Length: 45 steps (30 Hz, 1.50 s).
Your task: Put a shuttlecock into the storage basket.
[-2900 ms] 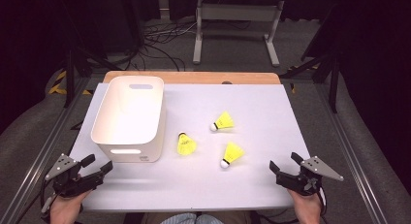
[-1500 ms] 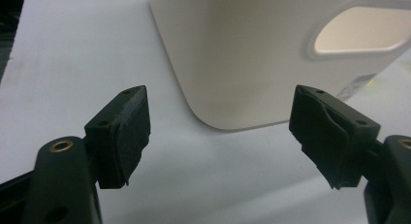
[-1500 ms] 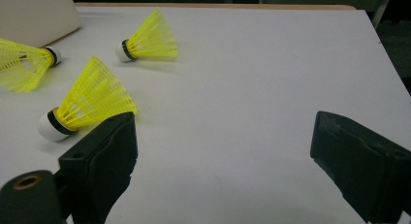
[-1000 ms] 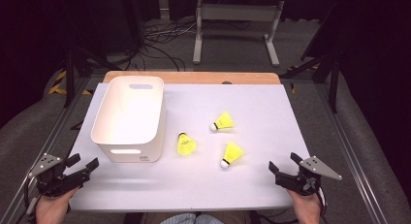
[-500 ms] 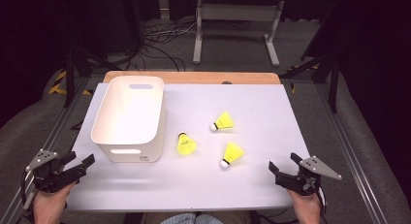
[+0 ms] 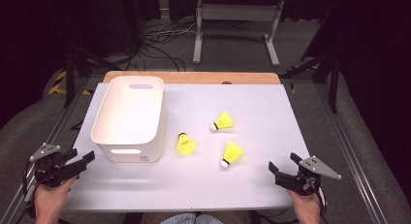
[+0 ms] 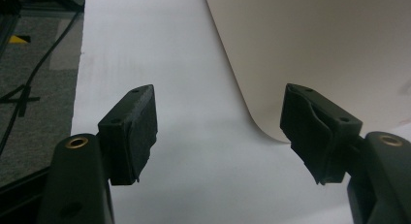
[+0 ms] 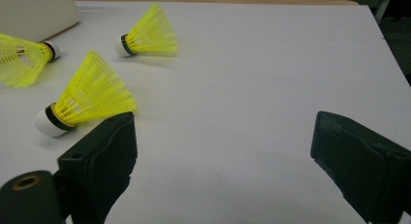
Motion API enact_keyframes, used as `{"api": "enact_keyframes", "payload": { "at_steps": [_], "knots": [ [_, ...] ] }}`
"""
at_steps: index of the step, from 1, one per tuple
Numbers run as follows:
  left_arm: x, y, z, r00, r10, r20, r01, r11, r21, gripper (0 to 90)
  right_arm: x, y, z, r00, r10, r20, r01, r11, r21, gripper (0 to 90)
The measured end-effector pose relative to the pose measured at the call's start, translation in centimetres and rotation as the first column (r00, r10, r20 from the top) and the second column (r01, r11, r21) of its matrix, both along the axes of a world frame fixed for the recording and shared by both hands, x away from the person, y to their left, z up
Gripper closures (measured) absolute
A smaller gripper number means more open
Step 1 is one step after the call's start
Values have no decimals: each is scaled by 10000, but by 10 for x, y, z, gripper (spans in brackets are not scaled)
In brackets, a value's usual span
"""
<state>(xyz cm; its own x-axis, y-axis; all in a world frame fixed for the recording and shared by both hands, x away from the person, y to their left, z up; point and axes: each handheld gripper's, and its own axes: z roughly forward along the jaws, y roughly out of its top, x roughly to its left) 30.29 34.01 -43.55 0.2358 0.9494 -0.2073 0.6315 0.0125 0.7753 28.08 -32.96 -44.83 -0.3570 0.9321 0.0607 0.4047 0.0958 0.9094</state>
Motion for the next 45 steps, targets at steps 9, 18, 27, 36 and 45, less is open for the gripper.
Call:
{"api": "enact_keyframes", "payload": {
  "at_steps": [9, 18, 27, 36, 45],
  "knots": [
    [12, -2, 9, 9978, -112, -657, 116, 9999, 57, 343, 0, 0, 0, 10000, 31, -46, -31, 10000, -39, 101],
    [21, -2, 26, 9909, 13, -1345, 0, 9999, 101, 367, 1, 1, -1, 9999, 118, -92, -119, 9999, -101, 100],
    [26, -2, 39, 9855, -76, -1695, 98, 9999, 124, 367, 1, 2, -1, 9999, 133, -110, -135, 9998, -124, 100],
    [32, -2, 50, 9788, -87, -2047, 127, 9998, 181, 374, 1, 2, -1, 9999, 128, -114, -129, 9998, -135, 100],
    [38, -4, 58, 9744, -201, -2240, 265, 9993, 257, 380, 1, 2, -1, 9998, 145, -129, -147, 9998, -150, 100]
  ]
}}
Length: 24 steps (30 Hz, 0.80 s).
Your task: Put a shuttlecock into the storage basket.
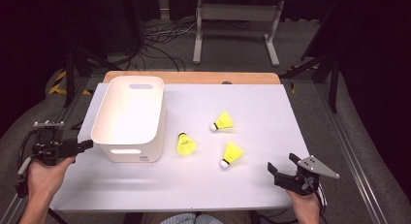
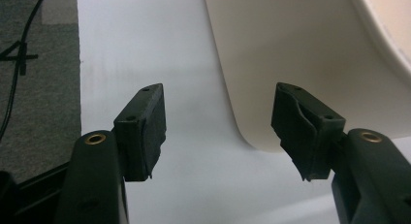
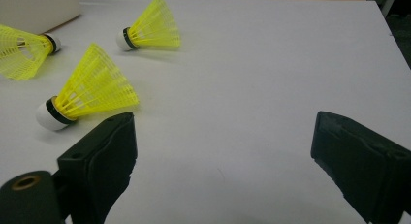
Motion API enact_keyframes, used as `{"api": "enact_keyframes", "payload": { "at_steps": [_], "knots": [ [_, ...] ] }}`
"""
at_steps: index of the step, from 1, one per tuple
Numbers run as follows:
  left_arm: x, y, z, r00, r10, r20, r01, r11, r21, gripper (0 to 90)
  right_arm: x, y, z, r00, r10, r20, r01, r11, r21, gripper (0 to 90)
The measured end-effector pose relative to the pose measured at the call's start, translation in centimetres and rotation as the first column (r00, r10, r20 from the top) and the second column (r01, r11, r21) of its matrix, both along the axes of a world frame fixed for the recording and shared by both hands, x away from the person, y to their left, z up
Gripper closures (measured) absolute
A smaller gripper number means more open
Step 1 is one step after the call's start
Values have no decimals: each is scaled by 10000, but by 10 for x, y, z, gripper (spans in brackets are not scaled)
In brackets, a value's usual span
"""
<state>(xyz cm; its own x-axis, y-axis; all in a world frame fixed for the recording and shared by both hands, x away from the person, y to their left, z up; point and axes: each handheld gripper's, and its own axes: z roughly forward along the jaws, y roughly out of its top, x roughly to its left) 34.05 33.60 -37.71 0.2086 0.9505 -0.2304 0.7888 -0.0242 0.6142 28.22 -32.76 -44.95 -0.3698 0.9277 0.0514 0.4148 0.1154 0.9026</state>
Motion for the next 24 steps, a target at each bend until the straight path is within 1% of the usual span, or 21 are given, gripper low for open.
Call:
{"api": "enact_keyframes", "payload": {
  "at_steps": [11, 12, 14, 16, 24],
  "knots": [
    [0, 2, 13, 10000, 19, -44, -19, 10000, -5, 397, 0, 0, 0, 10000, -27, -53, 27, 10000, -60, 101],
    [1, 2, 13, 10000, -13, -71, 13, 10000, 8, 397, 0, 0, 0, 10000, -22, -57, 21, 10000, -64, 101],
    [2, 1, 15, 9998, -89, -185, 92, 9998, 170, 395, 0, 0, 0, 10000, -22, -51, 22, 10000, -86, 101],
    [2, 1, 17, 9998, -80, -208, 83, 9998, 170, 397, 0, 0, 0, 10000, -20, -68, 19, 10000, -83, 101],
    [1, 3, 27, 9998, -125, -139, 127, 9999, 104, 406, 0, 0, -1, 10000, -1, -94, 1, 9999, -102, 101]
  ]
}}
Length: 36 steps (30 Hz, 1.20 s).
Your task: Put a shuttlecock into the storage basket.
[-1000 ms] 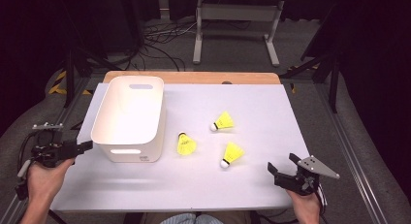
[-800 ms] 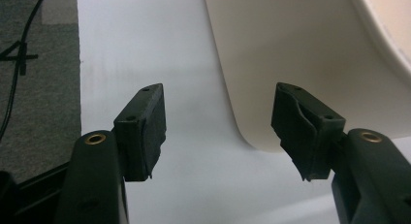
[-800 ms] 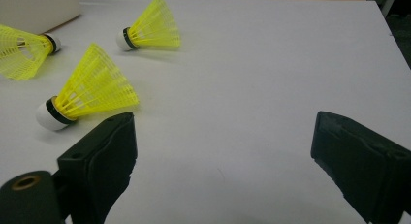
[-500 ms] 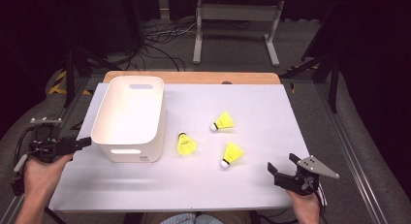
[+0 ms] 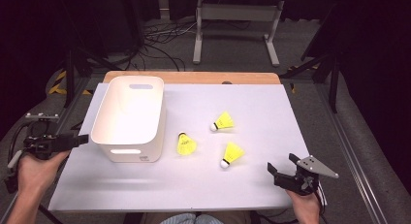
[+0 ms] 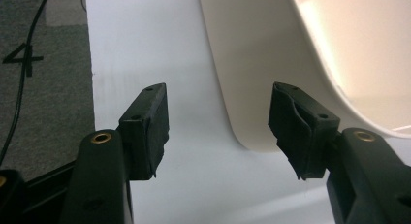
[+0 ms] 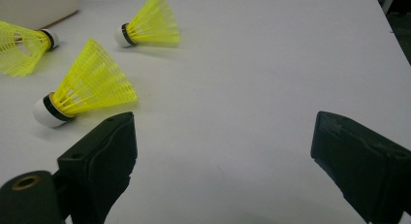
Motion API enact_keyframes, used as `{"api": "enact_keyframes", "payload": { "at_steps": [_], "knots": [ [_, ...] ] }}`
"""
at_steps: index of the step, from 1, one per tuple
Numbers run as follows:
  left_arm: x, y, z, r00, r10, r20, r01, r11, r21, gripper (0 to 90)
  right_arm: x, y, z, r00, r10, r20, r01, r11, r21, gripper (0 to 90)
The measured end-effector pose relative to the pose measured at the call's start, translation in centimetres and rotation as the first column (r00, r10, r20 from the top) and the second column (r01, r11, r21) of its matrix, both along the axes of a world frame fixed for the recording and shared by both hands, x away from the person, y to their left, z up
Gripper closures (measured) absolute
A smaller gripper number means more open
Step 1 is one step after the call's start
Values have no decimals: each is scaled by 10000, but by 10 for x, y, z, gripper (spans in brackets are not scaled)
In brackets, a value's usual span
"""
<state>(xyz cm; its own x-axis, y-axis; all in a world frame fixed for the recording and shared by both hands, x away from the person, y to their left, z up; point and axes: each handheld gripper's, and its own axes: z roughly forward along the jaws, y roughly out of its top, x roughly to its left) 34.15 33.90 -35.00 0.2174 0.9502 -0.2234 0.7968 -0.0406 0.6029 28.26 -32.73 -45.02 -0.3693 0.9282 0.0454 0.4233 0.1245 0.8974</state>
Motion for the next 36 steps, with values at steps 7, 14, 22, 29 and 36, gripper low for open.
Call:
{"api": "enact_keyframes", "payload": {
  "at_steps": [7, 14, 22, 29, 36],
  "knots": [
    [2, -1, 7, 9999, 27, 141, -25, 9999, -145, 403, 0, 0, 0, 10000, 23, 9, -23, 10000, -6, 101],
    [7, -4, 13, 9999, -94, 68, 96, 9997, -226, 402, 0, 1, 0, 10000, 76, 4, -76, 10000, 20, 100],
    [11, -10, 26, 9996, -263, 142, 264, 9996, -86, 399, 0, 1, 0, 10000, 86, -30, -86, 10000, 3, 100],
    [14, -15, 32, 9989, -465, 80, 465, 9989, 9, 399, 1, 1, 0, 10000, 96, -25, -96, 10000, 1, 100],
    [19, -26, 35, 9968, -800, 28, 800, 9968, 74, 401, 0, 1, 0, 10000, 88, -19, -88, 10000, 5, 100]
  ]
}}
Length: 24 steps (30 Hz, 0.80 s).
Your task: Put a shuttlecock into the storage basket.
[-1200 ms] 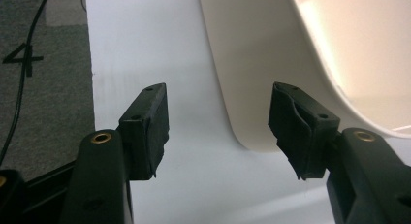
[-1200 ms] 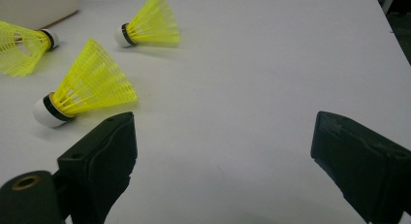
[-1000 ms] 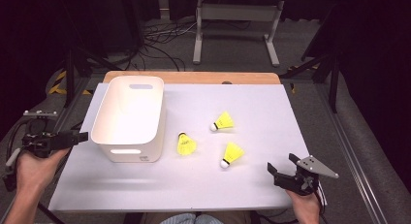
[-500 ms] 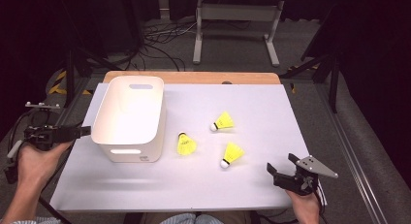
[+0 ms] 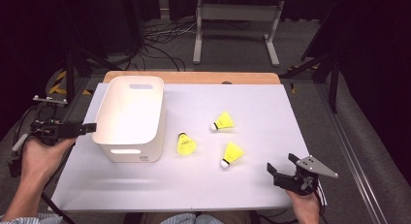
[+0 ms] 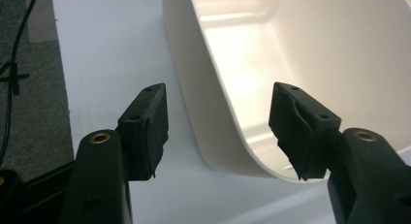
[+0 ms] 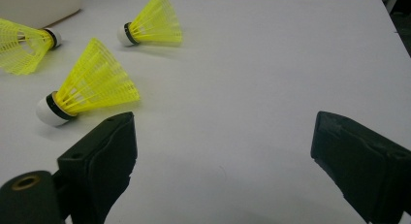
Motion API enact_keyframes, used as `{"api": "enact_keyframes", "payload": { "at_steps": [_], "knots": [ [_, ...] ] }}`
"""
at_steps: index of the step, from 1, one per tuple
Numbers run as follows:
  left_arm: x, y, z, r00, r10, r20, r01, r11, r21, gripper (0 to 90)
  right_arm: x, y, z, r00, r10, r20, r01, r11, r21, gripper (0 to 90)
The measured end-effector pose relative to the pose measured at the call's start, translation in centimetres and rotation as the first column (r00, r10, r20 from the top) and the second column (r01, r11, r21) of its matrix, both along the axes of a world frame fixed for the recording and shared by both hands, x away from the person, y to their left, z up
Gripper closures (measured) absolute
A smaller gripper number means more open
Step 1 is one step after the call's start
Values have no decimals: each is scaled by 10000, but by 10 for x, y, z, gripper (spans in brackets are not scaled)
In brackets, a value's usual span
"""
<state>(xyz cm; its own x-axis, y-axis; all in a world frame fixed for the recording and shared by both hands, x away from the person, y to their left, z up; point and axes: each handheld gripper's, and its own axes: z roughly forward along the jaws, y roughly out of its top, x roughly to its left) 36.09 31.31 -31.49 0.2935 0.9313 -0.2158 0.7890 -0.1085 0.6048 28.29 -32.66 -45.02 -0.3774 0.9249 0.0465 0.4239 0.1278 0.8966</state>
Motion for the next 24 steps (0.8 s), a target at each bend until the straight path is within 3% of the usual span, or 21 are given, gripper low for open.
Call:
{"api": "enact_keyframes", "payload": {
  "at_steps": [24],
  "knots": [
    [10, -48, 10, 9926, -1215, 48, 1215, 9925, 156, 418, 0, 0, 0, 9999, 104, 29, -104, 9999, 9, 100]
  ]
}}
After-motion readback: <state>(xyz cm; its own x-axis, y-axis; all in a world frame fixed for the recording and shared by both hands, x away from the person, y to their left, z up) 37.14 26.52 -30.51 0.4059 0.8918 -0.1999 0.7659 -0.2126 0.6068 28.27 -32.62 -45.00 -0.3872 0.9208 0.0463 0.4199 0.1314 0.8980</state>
